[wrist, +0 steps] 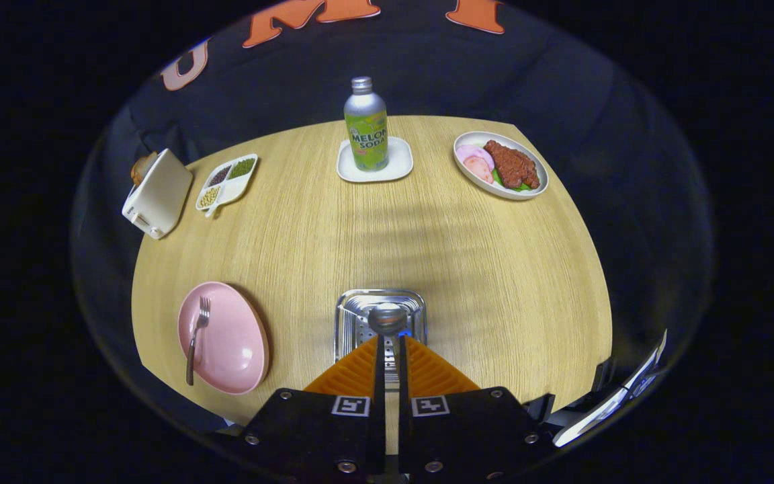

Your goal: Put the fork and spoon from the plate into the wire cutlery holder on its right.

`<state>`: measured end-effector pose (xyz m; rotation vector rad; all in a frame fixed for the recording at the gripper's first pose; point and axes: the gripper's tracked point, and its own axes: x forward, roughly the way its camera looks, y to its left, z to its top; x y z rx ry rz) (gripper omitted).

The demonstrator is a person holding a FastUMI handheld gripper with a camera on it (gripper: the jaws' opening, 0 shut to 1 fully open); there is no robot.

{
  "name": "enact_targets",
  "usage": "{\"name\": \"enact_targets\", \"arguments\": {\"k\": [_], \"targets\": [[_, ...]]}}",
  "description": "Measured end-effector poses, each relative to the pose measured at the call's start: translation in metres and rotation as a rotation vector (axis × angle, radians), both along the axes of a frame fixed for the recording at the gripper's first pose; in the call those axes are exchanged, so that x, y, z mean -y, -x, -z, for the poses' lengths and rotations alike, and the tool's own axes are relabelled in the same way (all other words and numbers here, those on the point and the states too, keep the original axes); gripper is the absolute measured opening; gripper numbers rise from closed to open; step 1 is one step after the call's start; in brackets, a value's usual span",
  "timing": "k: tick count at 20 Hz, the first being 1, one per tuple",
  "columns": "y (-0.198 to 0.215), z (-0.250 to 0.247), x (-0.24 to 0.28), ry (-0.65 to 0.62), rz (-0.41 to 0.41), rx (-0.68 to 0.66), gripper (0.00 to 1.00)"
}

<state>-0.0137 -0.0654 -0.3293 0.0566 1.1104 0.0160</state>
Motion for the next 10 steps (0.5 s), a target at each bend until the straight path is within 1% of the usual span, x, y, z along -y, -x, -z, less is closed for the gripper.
{"name": "enact_targets", "arguments": {"k": [1,2,3,4,5,6,7,8,9,10], "targets": [[-0.006,-0.008,-0.003,-0.009,0.007,0.046,0.08],[-0.013,-0.017,-0.005,-0.017,0.015,0.099,0.12],[-0.019,-0.026,-0.009,-0.029,0.02,0.148,0.13],[-0.023,-0.035,-0.015,-0.047,0.018,0.187,0.23],[-0.022,-0.039,-0.015,-0.061,0.017,0.225,0.25],[-0.026,-0.048,-0.019,-0.067,0.021,0.267,0.34],[-0.029,-0.054,-0.023,-0.07,0.021,0.305,0.4],[-0.031,-0.062,-0.026,-0.068,0.024,0.349,0.5],[-0.036,-0.073,-0.029,-0.063,0.024,0.402,0.55],[-0.039,-0.083,-0.032,-0.049,0.025,0.456,0.62]]}}
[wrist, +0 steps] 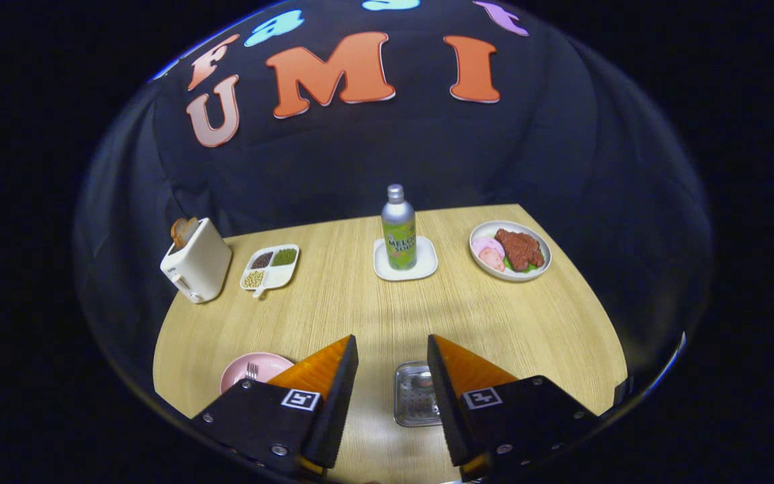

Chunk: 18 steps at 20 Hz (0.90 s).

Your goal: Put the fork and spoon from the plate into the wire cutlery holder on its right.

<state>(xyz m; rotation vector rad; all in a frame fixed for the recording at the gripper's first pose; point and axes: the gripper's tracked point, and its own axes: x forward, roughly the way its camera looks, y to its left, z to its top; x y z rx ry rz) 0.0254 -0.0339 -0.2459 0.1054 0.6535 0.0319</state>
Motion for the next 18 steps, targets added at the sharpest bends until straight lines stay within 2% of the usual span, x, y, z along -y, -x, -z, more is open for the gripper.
{"name": "enact_targets", "arguments": {"k": [4,9,13,18], "targets": [[-0.011,-0.047,-0.015,0.048,0.01,0.197,0.81],[-0.01,-0.103,-0.043,0.055,0.031,0.39,0.86],[-0.004,-0.126,-0.077,0.025,0.027,0.48,0.9],[0.001,-0.121,-0.117,0.017,-0.005,0.481,0.96]]}}
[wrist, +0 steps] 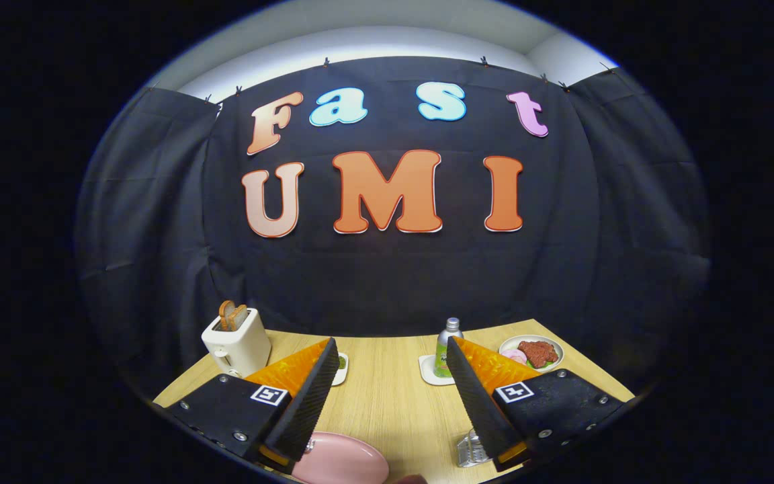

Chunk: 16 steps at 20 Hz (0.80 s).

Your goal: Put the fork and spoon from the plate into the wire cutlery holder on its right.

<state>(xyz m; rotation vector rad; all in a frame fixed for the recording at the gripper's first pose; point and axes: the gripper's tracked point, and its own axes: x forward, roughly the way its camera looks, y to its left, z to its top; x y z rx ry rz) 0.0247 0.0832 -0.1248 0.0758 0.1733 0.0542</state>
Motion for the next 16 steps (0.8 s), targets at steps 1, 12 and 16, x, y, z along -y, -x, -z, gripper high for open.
{"name": "enact_targets", "arguments": {"k": [1,12,16], "targets": [[0.001,0.007,-0.01,0.001,-0.013,-0.017,0.97],[0.026,0.123,-0.108,-0.001,-0.164,-0.363,0.97],[0.047,0.182,-0.132,0.0,-0.215,-0.57,0.98]]}}
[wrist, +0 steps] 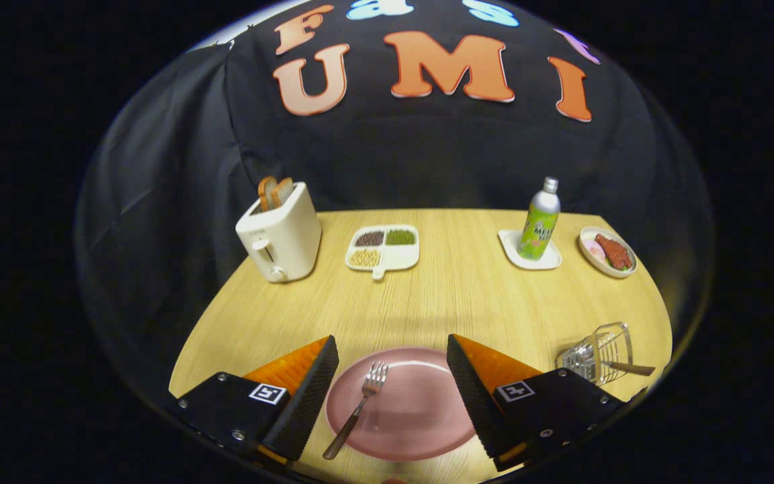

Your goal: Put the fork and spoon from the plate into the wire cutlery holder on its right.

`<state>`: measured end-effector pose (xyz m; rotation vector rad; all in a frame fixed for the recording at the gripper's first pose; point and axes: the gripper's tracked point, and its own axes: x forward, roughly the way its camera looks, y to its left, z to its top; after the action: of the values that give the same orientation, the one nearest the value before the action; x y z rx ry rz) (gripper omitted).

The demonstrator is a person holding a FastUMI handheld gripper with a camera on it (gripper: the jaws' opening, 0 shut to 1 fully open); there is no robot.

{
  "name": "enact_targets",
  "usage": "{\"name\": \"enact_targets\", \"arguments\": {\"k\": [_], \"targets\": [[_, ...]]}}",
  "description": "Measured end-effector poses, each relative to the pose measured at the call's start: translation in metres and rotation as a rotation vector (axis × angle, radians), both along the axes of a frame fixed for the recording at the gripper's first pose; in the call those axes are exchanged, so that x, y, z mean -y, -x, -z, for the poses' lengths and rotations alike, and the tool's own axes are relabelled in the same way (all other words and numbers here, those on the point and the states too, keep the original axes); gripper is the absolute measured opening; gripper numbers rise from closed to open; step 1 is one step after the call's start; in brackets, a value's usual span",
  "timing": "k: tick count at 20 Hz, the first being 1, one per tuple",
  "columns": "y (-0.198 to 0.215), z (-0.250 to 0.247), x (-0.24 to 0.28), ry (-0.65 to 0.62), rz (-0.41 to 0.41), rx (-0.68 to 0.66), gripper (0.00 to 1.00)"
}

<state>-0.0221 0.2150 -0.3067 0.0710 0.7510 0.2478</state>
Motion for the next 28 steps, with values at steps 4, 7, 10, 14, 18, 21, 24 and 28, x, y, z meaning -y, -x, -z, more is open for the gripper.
{"name": "enact_targets", "arguments": {"k": [4,7,10,14,18,21,24,28], "targets": [[0.026,0.042,-0.012,0.023,-0.057,-0.175,0.96],[0.036,0.067,-0.019,0.044,-0.069,-0.282,0.93],[0.047,0.084,-0.023,0.056,-0.082,-0.374,0.83],[0.065,0.105,-0.026,0.086,-0.104,-0.494,0.64],[0.078,0.119,-0.03,0.092,-0.109,-0.6,0.39],[0.078,0.122,-0.03,0.092,-0.085,-0.631,0.25],[0.077,0.123,-0.022,0.095,-0.06,-0.635,0.1],[0.07,0.112,-0.009,0.062,-0.043,-0.597,0.05]]}}
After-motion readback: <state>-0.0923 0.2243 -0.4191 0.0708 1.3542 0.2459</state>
